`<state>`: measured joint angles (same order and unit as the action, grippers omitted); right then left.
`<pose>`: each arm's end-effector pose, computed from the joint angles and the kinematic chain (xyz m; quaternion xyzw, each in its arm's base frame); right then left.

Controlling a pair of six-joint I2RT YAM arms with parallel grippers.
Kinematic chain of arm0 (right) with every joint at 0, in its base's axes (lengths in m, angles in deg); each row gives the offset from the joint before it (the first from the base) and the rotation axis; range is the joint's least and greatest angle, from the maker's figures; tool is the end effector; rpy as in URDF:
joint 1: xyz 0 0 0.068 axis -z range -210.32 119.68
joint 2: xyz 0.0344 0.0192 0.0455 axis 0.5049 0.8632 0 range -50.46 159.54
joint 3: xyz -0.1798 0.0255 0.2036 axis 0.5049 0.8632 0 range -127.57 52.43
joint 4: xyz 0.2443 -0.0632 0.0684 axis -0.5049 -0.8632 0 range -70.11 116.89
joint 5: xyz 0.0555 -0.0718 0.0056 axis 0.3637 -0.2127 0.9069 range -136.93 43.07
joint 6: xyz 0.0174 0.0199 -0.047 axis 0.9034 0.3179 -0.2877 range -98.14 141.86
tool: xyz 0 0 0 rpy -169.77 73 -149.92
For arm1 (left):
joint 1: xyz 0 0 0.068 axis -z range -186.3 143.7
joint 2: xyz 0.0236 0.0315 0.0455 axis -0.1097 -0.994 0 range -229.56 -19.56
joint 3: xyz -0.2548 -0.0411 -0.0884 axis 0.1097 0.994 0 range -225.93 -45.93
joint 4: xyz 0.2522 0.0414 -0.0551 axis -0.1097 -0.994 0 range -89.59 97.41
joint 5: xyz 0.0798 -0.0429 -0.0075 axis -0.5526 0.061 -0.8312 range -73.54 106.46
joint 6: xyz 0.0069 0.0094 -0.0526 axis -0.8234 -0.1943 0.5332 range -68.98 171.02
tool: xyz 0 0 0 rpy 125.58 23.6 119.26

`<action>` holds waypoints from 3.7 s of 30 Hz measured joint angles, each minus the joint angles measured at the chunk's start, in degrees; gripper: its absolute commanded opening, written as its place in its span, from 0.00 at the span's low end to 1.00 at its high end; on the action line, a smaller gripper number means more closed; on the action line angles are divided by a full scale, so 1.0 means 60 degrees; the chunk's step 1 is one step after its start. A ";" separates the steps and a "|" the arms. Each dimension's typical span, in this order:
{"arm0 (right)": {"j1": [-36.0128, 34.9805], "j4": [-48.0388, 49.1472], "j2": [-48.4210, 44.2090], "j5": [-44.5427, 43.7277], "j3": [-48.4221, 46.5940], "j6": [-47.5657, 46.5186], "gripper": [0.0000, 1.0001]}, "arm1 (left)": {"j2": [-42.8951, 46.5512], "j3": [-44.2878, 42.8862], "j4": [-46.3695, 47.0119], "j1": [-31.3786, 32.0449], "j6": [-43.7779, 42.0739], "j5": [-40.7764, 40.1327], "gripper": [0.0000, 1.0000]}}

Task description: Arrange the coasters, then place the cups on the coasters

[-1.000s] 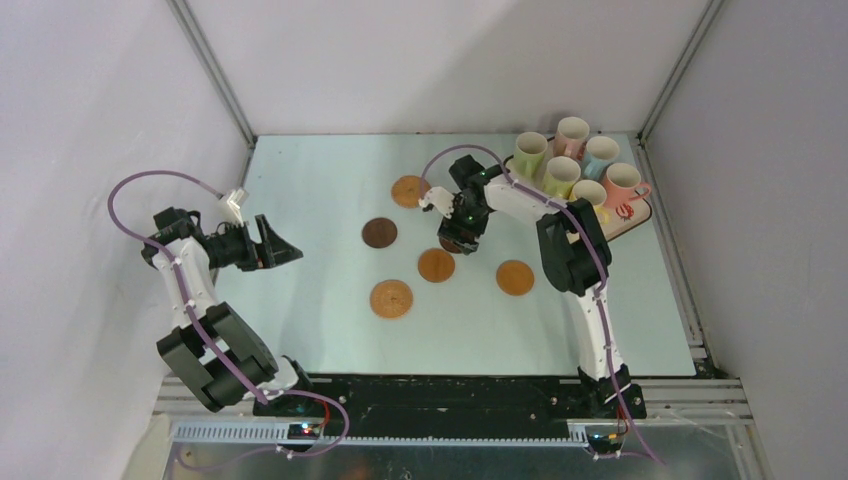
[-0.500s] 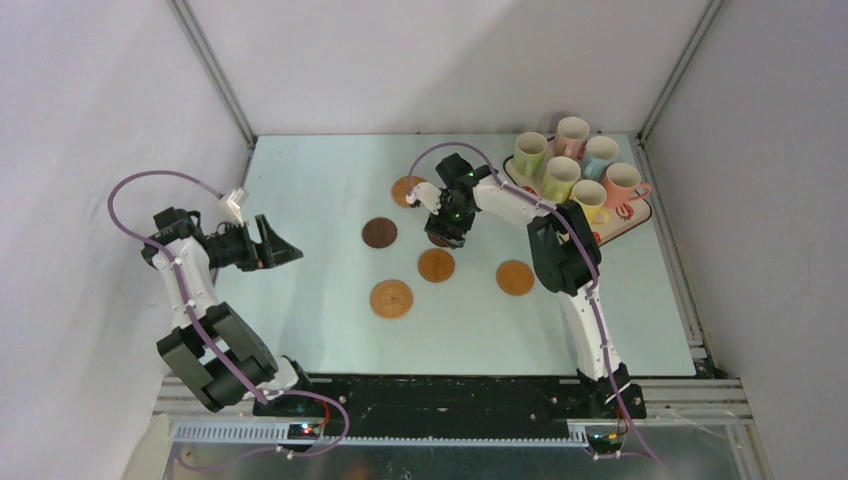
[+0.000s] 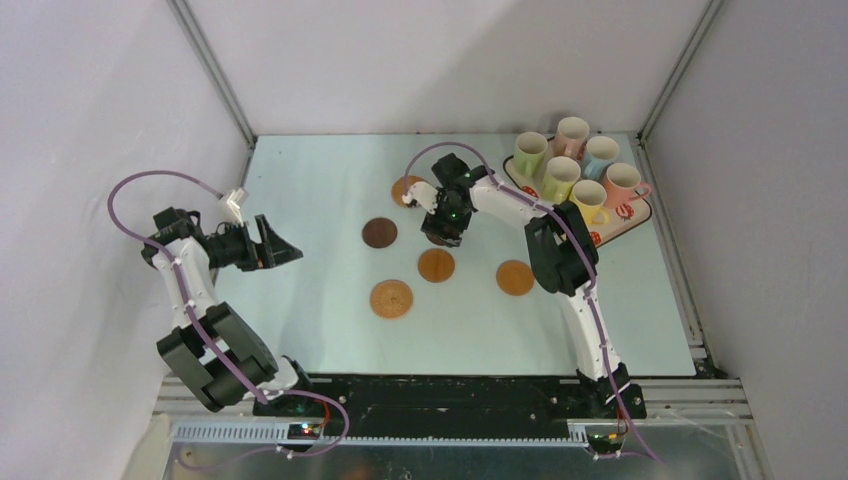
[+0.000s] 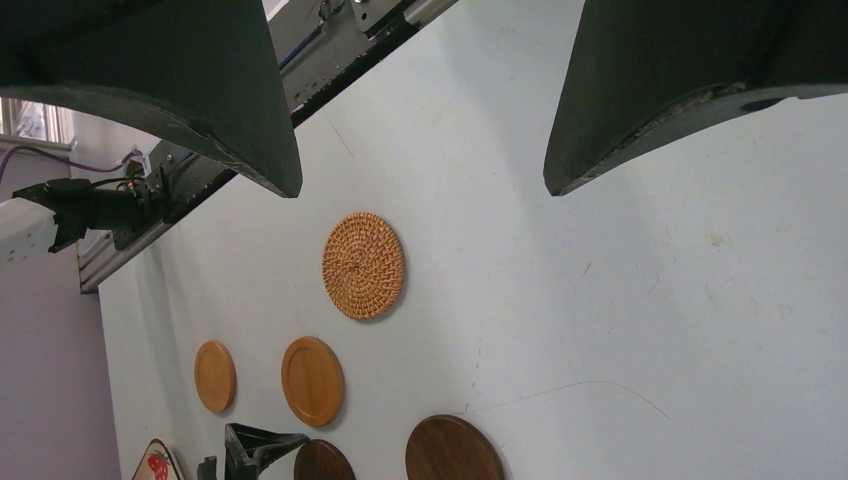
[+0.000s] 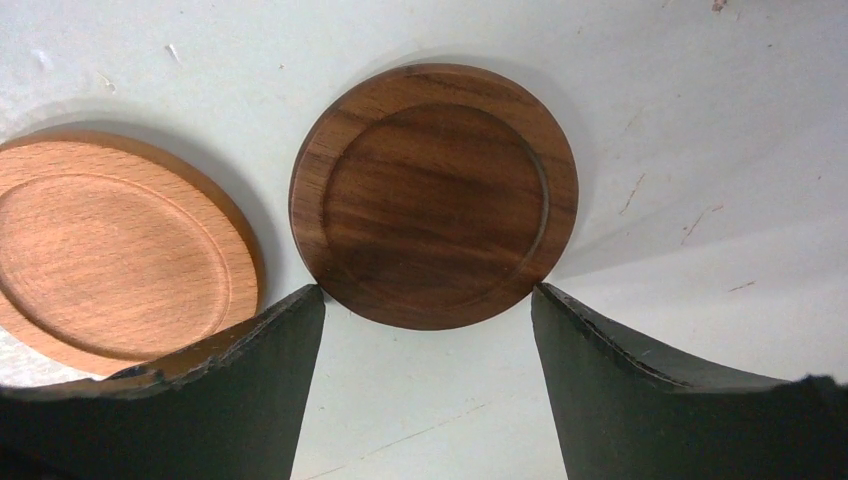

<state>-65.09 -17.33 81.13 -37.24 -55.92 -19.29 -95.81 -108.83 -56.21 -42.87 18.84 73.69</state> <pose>0.3957 0.2819 0.1687 -0.6141 0.7603 0.0719 0.1990 0.2029 0.1134 0.2808 0.0209 0.8737 -0.3364 0.3509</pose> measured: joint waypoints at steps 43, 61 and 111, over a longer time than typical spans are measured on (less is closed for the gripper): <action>-0.2386 0.2634 -0.1257 -0.1177 0.2098 0.1657 0.88 | 0.0004 0.0000 -0.0029 -0.0062 -0.0066 0.0000 0.98; -0.3974 0.1982 0.1300 -0.0954 -0.1989 0.2473 0.88 | 0.0011 0.0000 -0.0076 -0.0124 -0.0149 0.0000 0.98; -0.4058 0.2572 -0.3362 -0.1184 0.3388 0.2146 0.88 | 0.0015 0.0000 -0.0142 -0.0186 -0.0215 0.0033 0.98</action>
<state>-89.44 -1.90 60.96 -44.34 -35.60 -6.42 -95.72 -108.83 -57.06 -43.99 17.55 73.89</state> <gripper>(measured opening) 0.888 0.985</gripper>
